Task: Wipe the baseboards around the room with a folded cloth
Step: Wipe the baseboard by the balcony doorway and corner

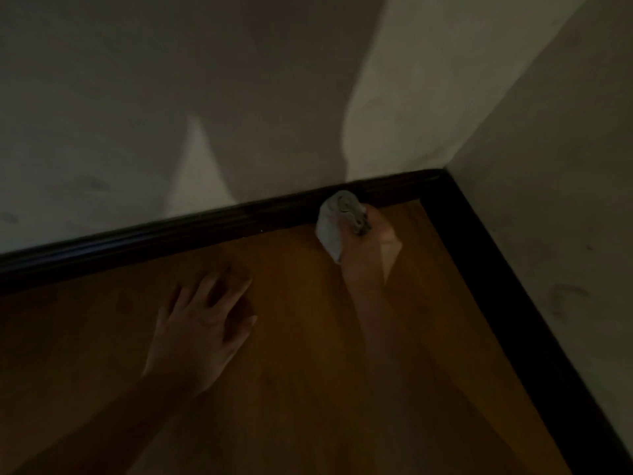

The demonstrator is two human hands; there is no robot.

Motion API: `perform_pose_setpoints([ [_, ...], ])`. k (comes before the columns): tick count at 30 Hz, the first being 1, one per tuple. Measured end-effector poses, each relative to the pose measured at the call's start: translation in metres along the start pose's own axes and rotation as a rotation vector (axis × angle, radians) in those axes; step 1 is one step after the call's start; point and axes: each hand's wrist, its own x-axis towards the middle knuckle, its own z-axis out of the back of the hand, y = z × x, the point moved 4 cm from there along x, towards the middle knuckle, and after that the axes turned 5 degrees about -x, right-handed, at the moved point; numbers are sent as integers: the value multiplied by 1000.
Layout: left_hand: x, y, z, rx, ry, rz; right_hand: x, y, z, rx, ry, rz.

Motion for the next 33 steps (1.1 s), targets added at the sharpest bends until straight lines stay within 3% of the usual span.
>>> perform_pose_setpoints([
  [5, 8, -10, -8, -23, 8, -4, 31, -26, 26, 28, -182, -243],
  [11, 8, -12, -9, -4, 13, 2, 11, -5, 14, 8, -22, 12],
  [16, 8, -10, -9, 35, 30, 2, 31, -24, 26, 87, -73, -137],
  [23, 9, -9, -12, 40, 22, 5, 31, -20, 27, 8, -3, -18],
  [28, 8, -7, -13, 8, -16, -18, 71, -50, 61, -90, -57, -248],
  [33, 7, -5, -18, -8, 8, -15, 72, -49, 57, -106, -93, -256],
])
